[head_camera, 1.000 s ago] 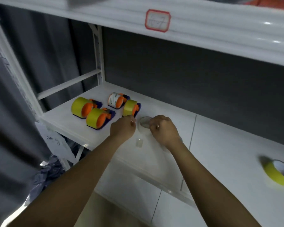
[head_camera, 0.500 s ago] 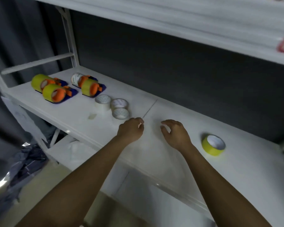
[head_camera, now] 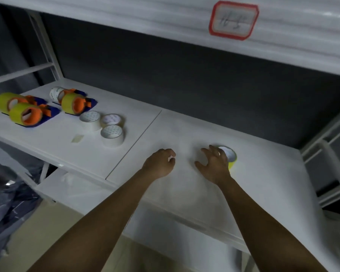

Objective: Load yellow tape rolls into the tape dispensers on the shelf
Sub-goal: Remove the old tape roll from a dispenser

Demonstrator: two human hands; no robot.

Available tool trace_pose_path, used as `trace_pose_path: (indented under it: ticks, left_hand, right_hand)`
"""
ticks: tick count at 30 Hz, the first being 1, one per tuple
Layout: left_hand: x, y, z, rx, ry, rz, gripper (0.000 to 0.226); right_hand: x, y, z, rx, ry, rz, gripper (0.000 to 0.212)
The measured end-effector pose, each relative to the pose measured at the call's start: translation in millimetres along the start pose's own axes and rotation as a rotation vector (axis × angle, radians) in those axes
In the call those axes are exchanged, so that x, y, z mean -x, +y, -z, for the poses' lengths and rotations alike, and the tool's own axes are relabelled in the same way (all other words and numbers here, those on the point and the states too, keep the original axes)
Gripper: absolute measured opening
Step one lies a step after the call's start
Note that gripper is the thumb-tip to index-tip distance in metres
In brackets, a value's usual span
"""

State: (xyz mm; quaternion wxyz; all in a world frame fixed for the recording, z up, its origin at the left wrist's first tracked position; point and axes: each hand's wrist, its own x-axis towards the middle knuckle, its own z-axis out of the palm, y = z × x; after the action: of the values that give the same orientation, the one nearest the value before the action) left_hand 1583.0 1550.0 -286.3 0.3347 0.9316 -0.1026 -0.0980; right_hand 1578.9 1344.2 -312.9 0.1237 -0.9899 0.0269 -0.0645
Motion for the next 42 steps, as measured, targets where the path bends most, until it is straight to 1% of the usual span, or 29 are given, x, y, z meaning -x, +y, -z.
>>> trace_pose_path:
  ticks: [3,5,7,8,11,13,14,16,17,18,19,20,23,26,29,32,34,38,42]
  left_hand:
    - [-1.2,4.9,-11.2,0.001,0.015,0.005,0.031]
    - [-1.1,8.5,-19.4,0.004,0.015,0.021,0.03]
    - [-3.7,15.1,-27.1,0.019,0.021,0.035,0.03]
    - [-5.0,18.6,-31.4,0.034,0.026,0.041,0.03]
    - [-3.1,28.0,-45.1,0.076,0.009,0.07,0.03]
    - [1.3,30.3,-50.8,0.105,-0.03,0.097,0.032]
    - [4.3,29.6,-51.6,0.122,-0.043,0.114,0.032]
    - [12.6,24.9,-49.3,0.143,-0.042,0.136,0.033]
    - [17.8,20.9,-46.3,0.15,-0.032,0.139,0.033]
    - [23.2,16.1,-42.5,0.156,-0.017,0.142,0.032]
    - [28.2,10.9,-37.5,0.163,0.004,0.146,0.031]
    - [32.8,5.1,-32.0,0.175,0.035,0.155,0.03]
    - [46.2,-14.1,-13.2,0.22,0.161,0.212,0.027]
    - [61.2,-39.9,10.7,0.24,0.305,0.275,0.026]
    - [76.7,-75.3,44.1,0.267,0.401,0.309,0.025]
    - [93.4,-119.8,83.8,0.28,0.46,0.313,0.025]
    - [106.4,-154.2,110.5,0.292,0.485,0.313,0.024]
    - [133.3,-226.9,169.6,0.3,0.485,0.332,0.022]
    - [147.4,-294.6,218.1,0.276,0.483,0.33,0.024]
  right_hand:
    - [2.9,22.7,-1.3,-0.016,0.035,-0.069,0.063]
    - [6.7,35.9,-0.7,-0.046,0.089,-0.103,0.068]
    - [4.9,49.5,2.3,-0.088,0.122,-0.122,0.078]
    - [0.4,56.0,4.8,-0.114,0.112,-0.138,0.085]
    - [-20.5,70.5,10.9,-0.097,-0.016,-0.141,0.104]
    - [-35.5,76.9,11.9,-0.047,-0.158,-0.139,0.108]
    - [-41.9,79.7,10.9,-0.029,-0.227,-0.134,0.105]
    - [-48.9,81.7,5.9,-0.022,-0.307,-0.099,0.09]
    - [-49.3,78.4,3.8,-0.025,-0.292,-0.089,0.079]
    - [-48.5,71.4,2.8,-0.032,-0.243,-0.08,0.071]
    - [-47.2,60.7,2.7,-0.044,-0.182,-0.056,0.066]
    - [-46.1,46.6,3.1,-0.066,-0.124,-0.016,0.066]
    - [-43.5,-10.7,5.7,-0.206,-0.015,0.144,0.075]
    - [-37.6,-77.6,3.5,-0.348,-0.017,0.303,0.074]
    - [-34.8,-146.5,-4.7,-0.46,-0.06,0.386,0.069]
    - [-34.8,-218.3,-18.3,-0.537,-0.109,0.422,0.066]
    - [-35.7,-268.1,-30.2,-0.538,-0.131,0.427,0.07]
    - [-36.4,-360.0,-54.9,-0.541,-0.176,0.414,0.071]
    - [-33.6,-425.5,-82.5,-0.571,-0.23,0.363,0.067]
